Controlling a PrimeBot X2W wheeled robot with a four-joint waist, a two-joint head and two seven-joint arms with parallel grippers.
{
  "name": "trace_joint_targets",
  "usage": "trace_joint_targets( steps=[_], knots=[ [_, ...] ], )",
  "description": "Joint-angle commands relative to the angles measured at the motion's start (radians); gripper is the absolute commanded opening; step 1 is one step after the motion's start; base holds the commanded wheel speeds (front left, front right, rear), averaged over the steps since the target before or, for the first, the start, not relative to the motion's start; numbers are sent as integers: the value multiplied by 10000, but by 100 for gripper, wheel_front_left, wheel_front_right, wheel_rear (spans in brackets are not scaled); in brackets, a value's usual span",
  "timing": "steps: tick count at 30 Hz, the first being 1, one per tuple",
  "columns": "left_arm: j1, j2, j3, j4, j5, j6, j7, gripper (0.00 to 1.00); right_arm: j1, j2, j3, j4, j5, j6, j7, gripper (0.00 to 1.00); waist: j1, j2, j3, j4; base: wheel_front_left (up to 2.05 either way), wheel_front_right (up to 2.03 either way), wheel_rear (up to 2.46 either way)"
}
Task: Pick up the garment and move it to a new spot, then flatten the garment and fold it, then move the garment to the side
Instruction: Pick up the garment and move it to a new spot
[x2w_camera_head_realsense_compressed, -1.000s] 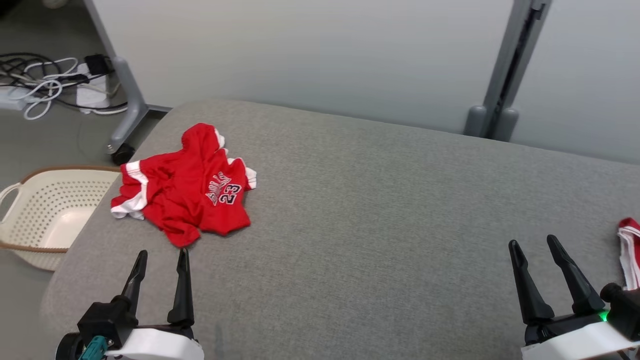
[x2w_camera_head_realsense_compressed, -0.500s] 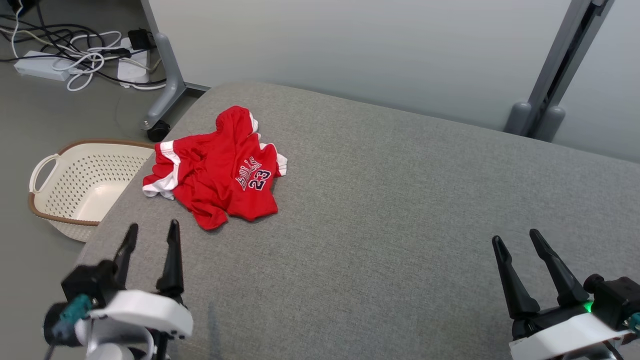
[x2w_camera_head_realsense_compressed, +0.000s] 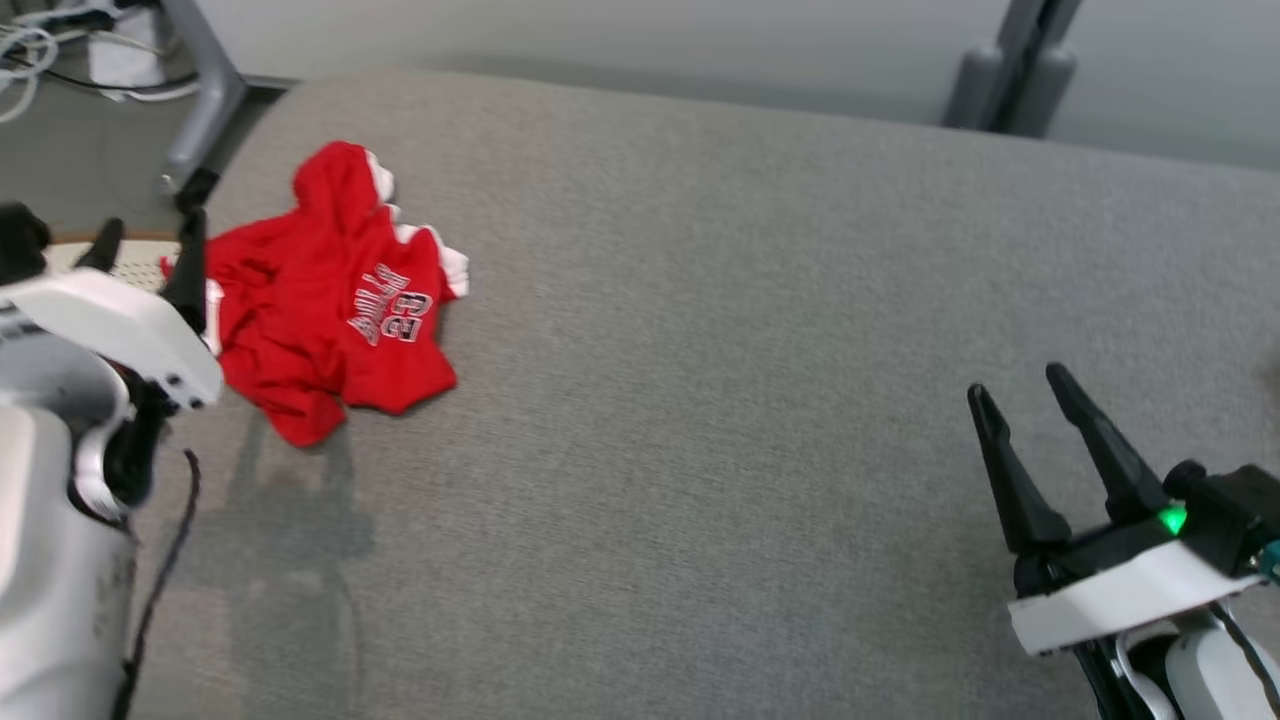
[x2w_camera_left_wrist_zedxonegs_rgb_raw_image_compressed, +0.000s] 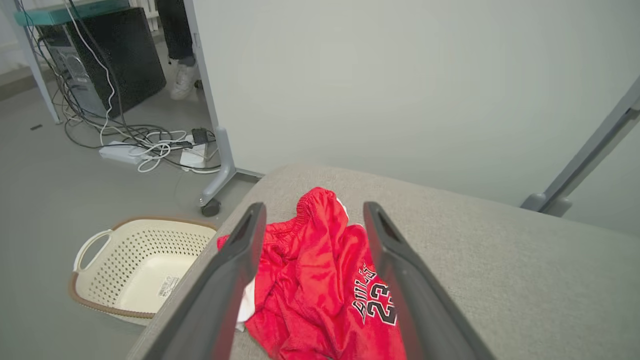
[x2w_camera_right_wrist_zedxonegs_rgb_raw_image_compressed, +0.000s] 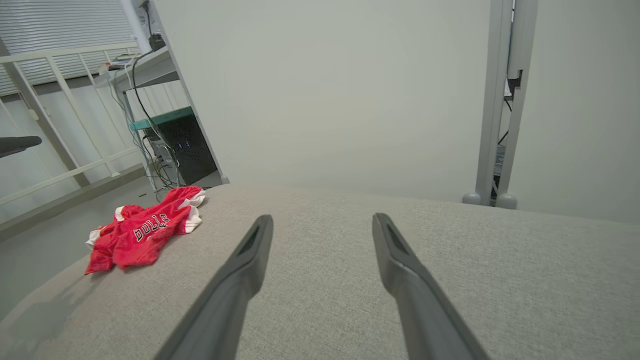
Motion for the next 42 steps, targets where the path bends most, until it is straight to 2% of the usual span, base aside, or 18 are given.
trace_joint_targets(
  steps=[1,6,13,19,23,24,25,27,33,39,42],
  knots=[
    [-654,171,34,668,-103,-133,259,100,-386,-104,57,-47,49,-2,-53,100,0,0,946,-858,0,0,0],
    [-1868,470,86,2569,-422,-407,1011,100,-1072,-108,241,52,69,-2,-192,100,0,0,1698,-1605,0,0,0],
    [-2341,745,-24,4446,-569,-635,1780,100,-1384,-31,312,329,163,-2,-429,100,0,0,2048,-2241,0,0,0],
    [-2274,745,-222,5900,-734,-1033,2711,100,-1458,-36,364,584,227,-2,-625,100,0,0,1971,-2451,0,0,0],
    [-2244,638,-300,6349,-843,-1210,2908,100,-1482,-21,384,732,249,-2,-679,100,0,0,1828,-2431,0,0,0],
    [-2275,640,-312,6379,-828,-1236,2754,94,-1490,-17,393,768,256,-2,-702,100,0,0,1778,-2413,0,0,0],
    [-2309,664,-317,6392,-810,-1239,2621,56,-1498,-11,405,790,260,-2,-717,100,0,0,1730,-2399,0,0,0],
    [-2390,697,-323,6345,-777,-1309,2205,0,-1484,-8,431,855,269,-2,-731,100,0,0,1589,-2371,0,0,0],
    [-2599,860,-789,6046,-386,-1569,1228,0,-1270,77,518,1099,347,-2,-820,100,0,0,838,-2413,0,0,0],
    [-2485,901,-1628,5262,-155,-1751,1176,0,-919,212,530,1360,487,-2,-886,100,0,0,-229,-2669,0,0,0],
    [-2301,788,-2179,4425,-265,-1763,1269,0,-682,268,479,1446,538,-2,-908,100,0,0,-709,-2858,0,0,0]
  ],
)
